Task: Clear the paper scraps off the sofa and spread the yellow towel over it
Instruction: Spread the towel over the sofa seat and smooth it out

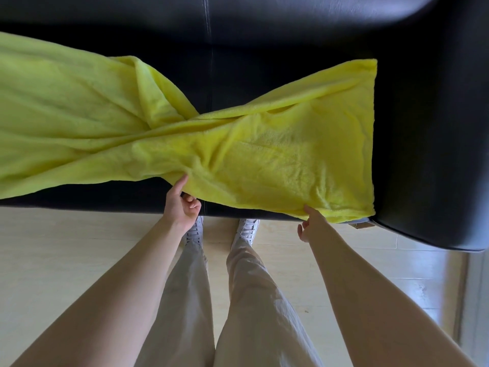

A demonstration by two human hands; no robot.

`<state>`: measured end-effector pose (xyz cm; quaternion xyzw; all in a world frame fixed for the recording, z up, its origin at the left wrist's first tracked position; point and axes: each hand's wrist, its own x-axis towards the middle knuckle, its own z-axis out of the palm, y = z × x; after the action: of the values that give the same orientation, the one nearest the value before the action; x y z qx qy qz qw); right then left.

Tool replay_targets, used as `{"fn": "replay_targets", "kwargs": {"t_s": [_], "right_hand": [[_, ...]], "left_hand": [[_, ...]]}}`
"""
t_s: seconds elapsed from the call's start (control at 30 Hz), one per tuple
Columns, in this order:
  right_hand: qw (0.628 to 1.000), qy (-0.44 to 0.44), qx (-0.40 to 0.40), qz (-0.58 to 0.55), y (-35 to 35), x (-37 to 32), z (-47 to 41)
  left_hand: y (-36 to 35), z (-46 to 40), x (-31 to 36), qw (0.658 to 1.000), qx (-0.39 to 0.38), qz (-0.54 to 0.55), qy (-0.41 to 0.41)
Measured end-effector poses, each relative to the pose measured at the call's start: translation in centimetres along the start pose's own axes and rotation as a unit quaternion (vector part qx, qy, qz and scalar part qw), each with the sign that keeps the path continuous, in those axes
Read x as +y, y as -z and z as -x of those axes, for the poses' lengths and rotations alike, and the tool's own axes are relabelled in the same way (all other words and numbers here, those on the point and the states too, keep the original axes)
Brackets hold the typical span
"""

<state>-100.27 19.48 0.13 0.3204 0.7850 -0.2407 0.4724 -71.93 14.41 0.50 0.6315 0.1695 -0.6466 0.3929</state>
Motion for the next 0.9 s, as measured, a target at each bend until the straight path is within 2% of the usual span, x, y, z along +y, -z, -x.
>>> {"fn": "replay_targets", "kwargs": {"t_s": [0.07, 0.13, 0.2, 0.27, 0.3, 0.37, 0.43, 0.53, 0.63, 0.7, 0.77, 0.83, 0.9], "right_hand": [[0.994, 0.061, 0.057, 0.071, -0.2, -0.1, 0.3], [0.98, 0.139, 0.11, 0.094, -0.6, -0.3, 0.9], [0.946, 0.228, 0.161, 0.164, -1.3, -0.5, 1.5], [0.903, 0.313, 0.172, 0.24, -2.3, -0.9, 2.2], [0.883, 0.353, 0.16, 0.267, -2.9, -1.2, 2.5], [0.838, 0.426, 0.115, 0.32, -4.3, -2.0, 3.2], [0.784, 0.488, 0.067, 0.377, -5.9, -2.8, 4.0], [0.698, 0.572, 0.014, 0.43, -8.9, -4.6, 5.7], [0.616, 0.635, -0.015, 0.466, -12.8, -7.2, 7.6], [0.561, 0.663, -0.027, 0.495, -15.3, -8.9, 8.5], [0.507, 0.679, -0.028, 0.53, -17.7, -10.5, 9.2], [0.449, 0.686, -0.032, 0.571, -19.7, -11.7, 9.5], [0.384, 0.686, -0.035, 0.617, -21.3, -12.5, 9.4]], "left_hand": [[-0.1, -0.2, 0.0, 0.999, 0.02, -0.033, 0.002], [0.2, -0.7, -0.1, 0.992, 0.068, -0.103, 0.019], [0.2, -0.7, -0.3, 0.967, 0.129, -0.215, 0.052], [-0.3, -0.3, -0.4, 0.93, 0.189, -0.309, 0.058], [-0.6, -0.1, -0.3, 0.914, 0.221, -0.338, 0.026], [-1.7, 0.6, 0.0, 0.883, 0.271, -0.369, -0.108], [-3.4, 1.9, 1.1, 0.836, 0.268, -0.408, -0.249], [-6.3, 2.1, 4.0, 0.758, 0.203, -0.465, -0.41], [-9.7, 0.7, 8.3, 0.7, 0.079, -0.504, -0.499], [-11.7, -1.2, 11.2, 0.633, 0.013, -0.577, -0.516], [-13.2, -3.8, 14.1, 0.543, -0.035, -0.671, -0.503], [-14.3, -5.9, 16.3, 0.427, -0.077, -0.774, -0.461], [-15.2, -7.3, 18.2, 0.291, -0.105, -0.854, -0.418]]}}
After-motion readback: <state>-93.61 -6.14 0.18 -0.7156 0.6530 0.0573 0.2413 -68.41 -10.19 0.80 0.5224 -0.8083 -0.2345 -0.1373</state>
